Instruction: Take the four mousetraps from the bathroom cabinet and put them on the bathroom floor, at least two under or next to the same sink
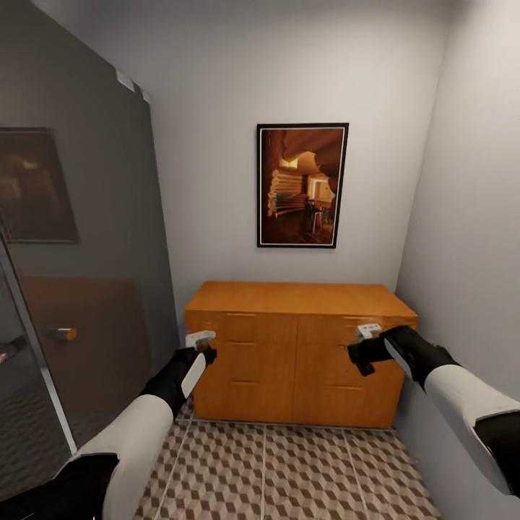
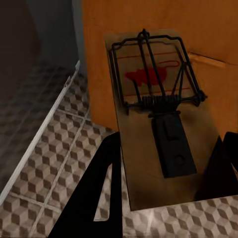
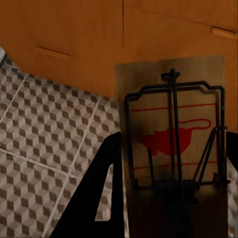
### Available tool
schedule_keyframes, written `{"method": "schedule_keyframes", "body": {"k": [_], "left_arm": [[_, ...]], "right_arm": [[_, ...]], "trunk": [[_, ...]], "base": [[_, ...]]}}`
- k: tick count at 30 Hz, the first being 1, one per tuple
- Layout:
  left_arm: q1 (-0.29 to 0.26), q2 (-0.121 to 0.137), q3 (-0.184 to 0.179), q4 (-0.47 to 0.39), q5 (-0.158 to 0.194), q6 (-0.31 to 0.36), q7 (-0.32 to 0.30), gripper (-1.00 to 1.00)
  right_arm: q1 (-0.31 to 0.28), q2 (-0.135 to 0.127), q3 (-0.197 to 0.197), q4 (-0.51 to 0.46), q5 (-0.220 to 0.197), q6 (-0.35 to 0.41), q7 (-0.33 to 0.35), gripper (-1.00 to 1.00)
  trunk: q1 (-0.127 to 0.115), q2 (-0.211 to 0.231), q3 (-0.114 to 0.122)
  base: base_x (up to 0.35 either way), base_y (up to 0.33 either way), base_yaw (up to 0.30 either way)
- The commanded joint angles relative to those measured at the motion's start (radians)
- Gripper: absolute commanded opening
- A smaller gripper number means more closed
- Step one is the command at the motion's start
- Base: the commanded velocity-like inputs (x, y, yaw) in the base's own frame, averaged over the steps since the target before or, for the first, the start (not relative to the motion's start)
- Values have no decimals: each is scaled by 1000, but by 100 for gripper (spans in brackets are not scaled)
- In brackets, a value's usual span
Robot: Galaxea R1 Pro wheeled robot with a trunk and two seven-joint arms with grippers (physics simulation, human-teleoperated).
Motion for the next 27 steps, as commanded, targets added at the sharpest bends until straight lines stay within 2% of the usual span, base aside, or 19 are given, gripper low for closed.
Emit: {"method": "schedule_keyframes", "body": {"k": [1,2,4,6,9,14,21,27], "left_arm": [[25,-4,0,-1,7,-27,8,-100],[37,-6,0,-1,6,-40,8,-100],[80,-12,-13,2,1,-79,7,-100],[98,-13,-32,5,-2,-94,6,-100],[111,-13,-55,19,-3,-106,6,-100],[140,-13,-66,40,-4,-136,8,-100],[193,-13,-69,46,-2,-216,4,-100],[228,-13,-69,59,6,-226,1,-100]], "right_arm": [[20,26,6,18,-21,-47,-83,-100],[30,39,6,27,-25,-73,-123,-100],[71,82,6,55,-35,-181,-275,-100],[106,104,6,70,-38,-257,-359,-100],[159,123,6,85,-41,-345,-425,-100],[191,134,6,122,-42,-384,-451,-100],[197,173,6,202,-38,-395,-456,-100],[198,178,7,267,-34,-395,-449,-100]], "trunk": [[-1,-1,-1],[-1,-1,-1],[-1,-1,-1],[-1,-1,-1],[-1,-1,-1],[-1,-1,-1],[-1,-1,-1],[-1,-1,-1]], "base": [[-350,0,0],[-350,0,0],[-350,0,0],[-350,0,0],[-350,0,0],[-350,0,0],[-350,0,0],[-350,0,0]]}}
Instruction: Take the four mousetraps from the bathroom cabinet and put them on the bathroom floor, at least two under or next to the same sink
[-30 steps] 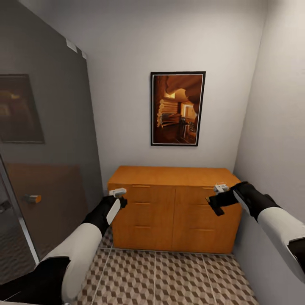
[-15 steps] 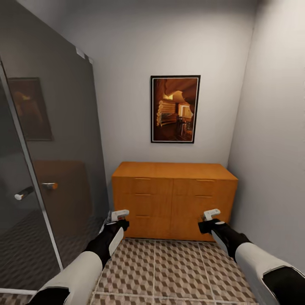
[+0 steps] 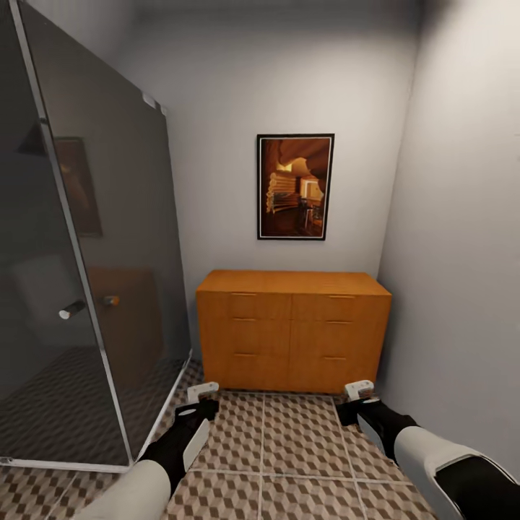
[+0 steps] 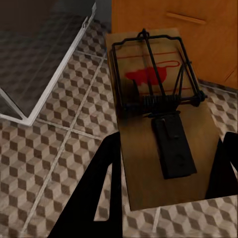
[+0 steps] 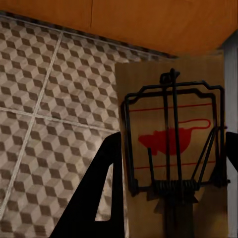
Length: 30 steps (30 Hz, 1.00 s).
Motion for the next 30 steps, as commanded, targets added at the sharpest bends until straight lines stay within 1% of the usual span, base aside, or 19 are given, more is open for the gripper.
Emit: {"method": "schedule_keyframes", "body": {"k": [1,5,9,12,14,15,16,17,19,22,23,24,25,26,27,29,30], "left_arm": [[1,-1,1,-1,6,4,6,-100],[4,-1,1,2,7,-15,3,-100],[4,-1,1,5,9,-42,-1,-100],[4,-1,2,16,11,-51,-3,-100],[6,-1,4,41,21,-59,-4,-100],[13,-1,4,74,33,-83,-3,-100],[24,-1,4,110,46,-127,-2,-100],[27,-1,4,122,50,-144,-3,-100],[35,-1,4,173,67,-203,-5,-100],[38,3,5,255,87,-250,-6,-100],[39,15,6,324,102,-297,-7,-100],[39,19,6,341,105,-314,-7,-100],[41,30,6,371,110,-350,-8,-100],[46,43,7,390,114,-386,-8,-100],[51,51,7,397,116,-401,-9,-100],[80,76,7,413,121,-440,-12,-100],[91,83,7,417,126,-450,-19,-100]], "right_arm": [[0,0,8,2,-11,8,3,-100],[0,-1,8,27,-11,4,3,-100],[0,-1,8,39,-11,2,4,-100],[0,0,8,42,-11,5,4,-100],[0,1,9,49,-12,7,4,-100],[0,5,9,63,-11,6,3,-100],[0,13,9,78,-10,5,2,-100],[0,16,9,81,-10,4,1,-100],[0,36,9,91,-10,4,-3,-100],[0,53,9,109,-10,3,-8,-100],[0,67,9,119,-9,2,-10,-100],[0,71,9,121,-9,2,-10,-100],[0,76,9,123,-9,2,-11,-100],[0,80,9,124,-9,2,-11,-100],[0,81,9,124,-9,2,-10,-100],[0,85,9,126,-9,3,-7,-100],[0,86,9,127,-9,3,-7,-100]], "trunk": [[-1,-1,-1],[-1,-1,-1],[-1,-1,-1],[-1,-1,-1],[-1,-1,-1],[-1,-1,-1],[-1,-1,-1],[-1,-1,-1],[-1,-1,-1],[-1,-1,-1],[-1,-1,-1],[-1,-1,-1],[-1,-1,-1],[-1,-1,-1],[-1,-1,-1],[-1,-1,-1],[-1,-1,-1]], "base": [[-350,0,0],[-350,0,33],[-334,-26,197],[-146,-31,270],[-55,-11,288],[-22,-5,294],[-11,-2,296],[-7,-2,297],[-5,-1,298],[-2,0,298],[0,0,298],[0,0,298],[0,0,298],[0,0,278],[0,0,243],[0,0,127],[0,0,64]]}}
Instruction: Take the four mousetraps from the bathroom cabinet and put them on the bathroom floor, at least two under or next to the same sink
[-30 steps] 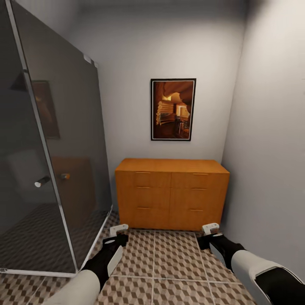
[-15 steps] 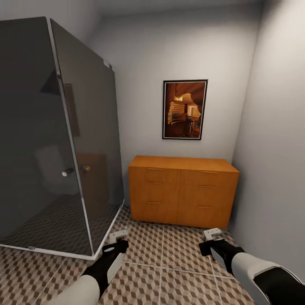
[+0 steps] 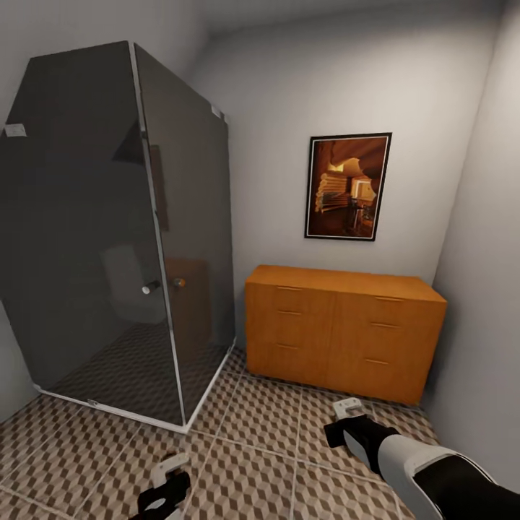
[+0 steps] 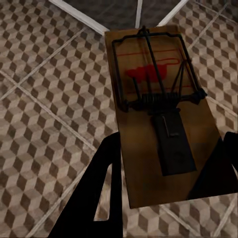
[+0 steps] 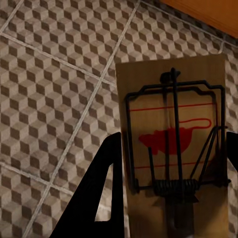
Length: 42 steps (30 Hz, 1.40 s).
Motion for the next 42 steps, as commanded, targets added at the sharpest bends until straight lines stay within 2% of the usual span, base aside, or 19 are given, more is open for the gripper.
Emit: {"method": "schedule_keyframes", "body": {"k": [1,8,14,20,21,23,25,27,28,29,32,35,42], "left_arm": [[3,2,0,2,2,-7,0,-100],[18,8,-1,7,18,-17,-66,-100],[20,9,0,7,26,-20,-77,-100],[21,25,1,6,95,-28,-78,-100],[21,52,1,6,125,-27,-87,-100],[21,77,1,6,149,-25,-111,-100],[21,104,1,6,182,-23,-156,-100],[21,143,1,7,233,-19,-231,-100],[21,154,1,7,246,-18,-247,-100],[21,176,1,7,270,-17,-272,-100],[21,217,0,8,309,-15,-301,-100],[21,237,0,8,323,-14,-309,-100],[21,260,0,8,330,-12,-311,-100]], "right_arm": [[-1,1,9,2,-12,1,4,-100],[13,-3,10,2,-6,-16,9,-100],[17,-1,10,1,-5,-20,4,-100],[17,13,11,1,-8,-21,-1,-100],[17,22,12,2,-8,-21,0,-100],[17,24,12,2,-8,-20,1,-100],[17,26,12,2,-8,-20,2,-100],[17,27,12,2,-8,-20,3,-100],[17,27,12,2,-8,-20,3,-100],[17,28,12,2,-8,-20,3,-100],[17,28,12,2,-8,-20,3,-100],[17,28,12,3,-8,-20,4,-100],[17,28,12,3,-8,-20,3,-100]], "trunk": [[0,-1,-1],[0,-1,-1],[0,-1,-1],[0,-1,-1],[0,-1,-1],[0,-1,-1],[0,-1,-1],[0,-1,-1],[0,-1,-1],[0,-1,-1],[0,-1,-1],[0,-1,-1],[0,-1,-1]], "base": [[0,0,51],[0,0,139],[0,0,275],[0,0,293],[0,0,294],[0,0,294],[0,0,294],[0,0,294],[0,0,294],[0,0,294],[0,0,294],[0,0,294],[0,0,294]]}}
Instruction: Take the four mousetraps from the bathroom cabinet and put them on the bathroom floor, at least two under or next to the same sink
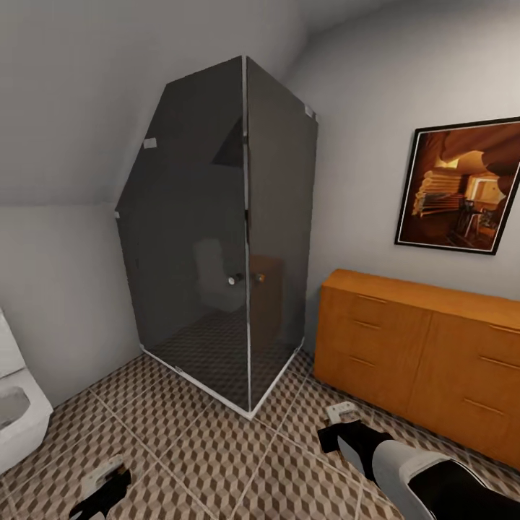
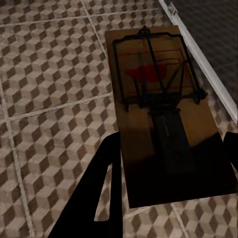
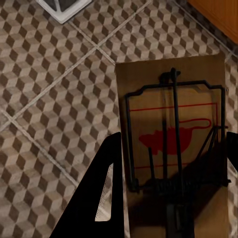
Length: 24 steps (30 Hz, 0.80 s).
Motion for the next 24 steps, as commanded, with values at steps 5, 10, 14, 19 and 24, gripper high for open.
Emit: {"method": "schedule_keyframes", "body": {"k": [5,10,14,19,24], "left_arm": [[0,27,2,1,-5,-1,6,-100],[3,51,2,1,-6,-1,19,-100],[11,53,0,0,-13,-8,114,-100],[15,46,-2,0,-25,-15,233,-100],[15,42,-4,0,-44,-13,255,-100]], "right_arm": [[-2,0,9,2,-12,1,3,-100],[-2,0,9,2,-13,1,2,-100],[-2,0,9,2,-13,1,2,-100],[-2,0,9,2,-14,1,1,-100],[-2,0,9,2,-13,1,1,-100]], "trunk": [[0,-1,-1],[0,-1,-1],[0,-1,-1],[0,-1,-1],[0,-1,-1]], "base": [[0,0,294],[0,0,294],[0,0,294],[0,0,294],[0,0,294]]}}
